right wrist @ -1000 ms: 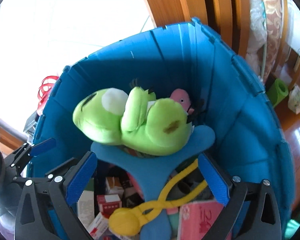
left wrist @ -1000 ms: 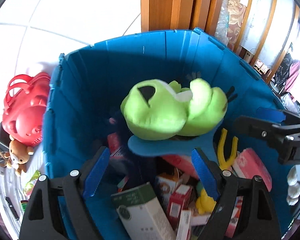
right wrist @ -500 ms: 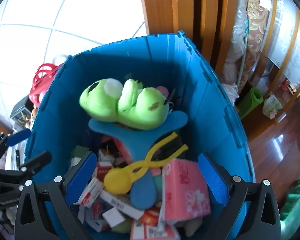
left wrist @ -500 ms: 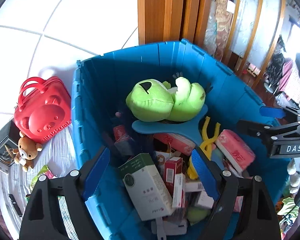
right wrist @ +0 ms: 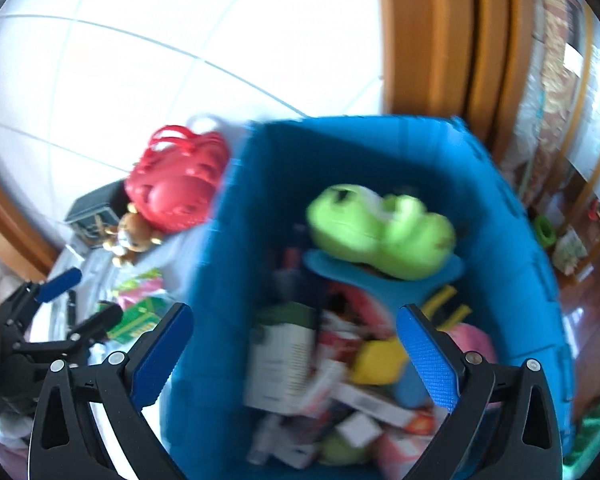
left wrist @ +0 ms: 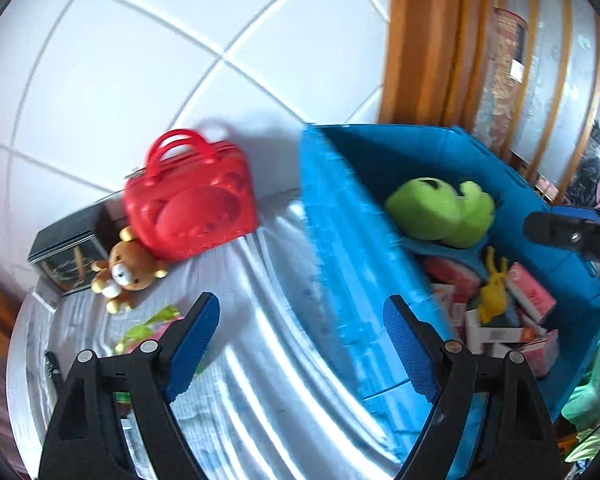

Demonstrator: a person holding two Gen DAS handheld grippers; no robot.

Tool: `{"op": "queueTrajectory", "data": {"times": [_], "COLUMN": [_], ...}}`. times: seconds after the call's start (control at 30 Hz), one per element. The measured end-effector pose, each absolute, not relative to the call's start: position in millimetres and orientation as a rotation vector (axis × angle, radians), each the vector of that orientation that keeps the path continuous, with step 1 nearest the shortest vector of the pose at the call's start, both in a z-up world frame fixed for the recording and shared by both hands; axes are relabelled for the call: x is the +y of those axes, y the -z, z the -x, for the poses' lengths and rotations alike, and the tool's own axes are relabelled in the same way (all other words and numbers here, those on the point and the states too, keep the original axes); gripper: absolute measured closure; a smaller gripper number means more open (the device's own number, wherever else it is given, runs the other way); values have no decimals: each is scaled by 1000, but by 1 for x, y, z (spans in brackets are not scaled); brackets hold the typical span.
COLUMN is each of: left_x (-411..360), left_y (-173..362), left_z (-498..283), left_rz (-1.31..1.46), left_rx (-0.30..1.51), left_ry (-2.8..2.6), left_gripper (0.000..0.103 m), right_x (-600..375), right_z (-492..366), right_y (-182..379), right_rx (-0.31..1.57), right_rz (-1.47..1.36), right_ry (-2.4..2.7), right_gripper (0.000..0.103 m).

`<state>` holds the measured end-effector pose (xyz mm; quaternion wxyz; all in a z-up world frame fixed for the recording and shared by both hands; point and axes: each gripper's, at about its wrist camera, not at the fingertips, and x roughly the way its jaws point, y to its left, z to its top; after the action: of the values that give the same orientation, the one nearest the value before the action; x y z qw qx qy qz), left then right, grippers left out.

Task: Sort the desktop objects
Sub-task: 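Move both open tools back over the bed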

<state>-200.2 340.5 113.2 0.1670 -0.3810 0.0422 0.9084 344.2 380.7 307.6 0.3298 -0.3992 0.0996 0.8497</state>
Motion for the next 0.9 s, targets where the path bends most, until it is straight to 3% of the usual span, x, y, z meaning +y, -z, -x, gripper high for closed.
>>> {"op": "queueTrajectory", "data": {"times": [0.43, 0.9], "left_x": [120, 14], "left_y": [-42, 57], "left_z": [236, 334], "left_rz": [1226, 1255], "left_rx": [-60, -234], "left_ry": [-2760, -2915], "left_gripper": [19, 19], "right_x": [263, 269], "right_z": [-183, -39], "right_y": [-227, -87], "right_rx": [226, 223], "right_rz": [1136, 1204], "right_ry": [-2447, -2543], "right_gripper": [0, 0]}}
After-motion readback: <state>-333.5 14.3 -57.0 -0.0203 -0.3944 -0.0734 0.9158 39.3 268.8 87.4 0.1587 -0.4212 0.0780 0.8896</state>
